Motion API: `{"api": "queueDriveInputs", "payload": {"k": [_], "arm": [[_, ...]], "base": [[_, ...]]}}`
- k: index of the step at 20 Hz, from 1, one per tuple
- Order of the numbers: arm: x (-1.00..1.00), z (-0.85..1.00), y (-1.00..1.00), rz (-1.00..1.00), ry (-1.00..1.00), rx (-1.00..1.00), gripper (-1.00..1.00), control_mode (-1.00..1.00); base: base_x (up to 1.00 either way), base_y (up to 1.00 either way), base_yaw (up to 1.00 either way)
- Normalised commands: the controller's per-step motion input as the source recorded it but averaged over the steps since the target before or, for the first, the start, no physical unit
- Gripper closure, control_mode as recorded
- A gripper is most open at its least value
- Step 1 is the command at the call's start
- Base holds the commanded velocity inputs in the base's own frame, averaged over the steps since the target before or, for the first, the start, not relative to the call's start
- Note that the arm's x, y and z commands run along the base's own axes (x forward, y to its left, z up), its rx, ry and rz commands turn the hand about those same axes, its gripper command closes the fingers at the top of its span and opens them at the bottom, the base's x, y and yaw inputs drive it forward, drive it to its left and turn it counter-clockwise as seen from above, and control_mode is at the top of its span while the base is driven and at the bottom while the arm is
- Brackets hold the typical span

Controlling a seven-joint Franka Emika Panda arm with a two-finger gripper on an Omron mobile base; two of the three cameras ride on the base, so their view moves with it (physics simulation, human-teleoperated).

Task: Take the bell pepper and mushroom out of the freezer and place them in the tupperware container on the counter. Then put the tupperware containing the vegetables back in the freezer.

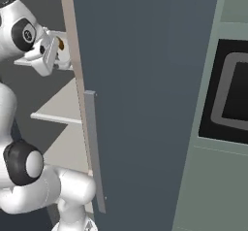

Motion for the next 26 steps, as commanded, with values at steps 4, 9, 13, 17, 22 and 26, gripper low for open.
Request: {"api": "queueDriveInputs", "payload": {"k": [4, 9, 13, 17, 22, 26], "arm": [[0.56, 0.00, 0.16, 0.00, 0.00, 0.04, 1.00, -1.00], [0.52, 0.00, 0.21, 0.00, 0.00, 0.01, 1.00, -1.00], [0.46, -0.01, 0.16, -0.01, -0.02, 0.00, 1.00, -1.00], [0.32, -0.10, 0.05, -0.01, -0.08, 0.00, 1.00, -1.00], [0.20, -0.21, 0.00, 0.00, -0.14, 0.00, 1.00, -1.00], [0.31, -0.08, 0.00, 0.00, -0.14, 0.00, 1.00, -1.00]], "base": [[0.00, 0.00, 0.00], [0.00, 0.00, 0.00], [0.00, 0.00, 0.00], [0.00, 0.00, 0.00], [0.00, 0.00, 0.00], [0.00, 0.00, 0.00]]}}
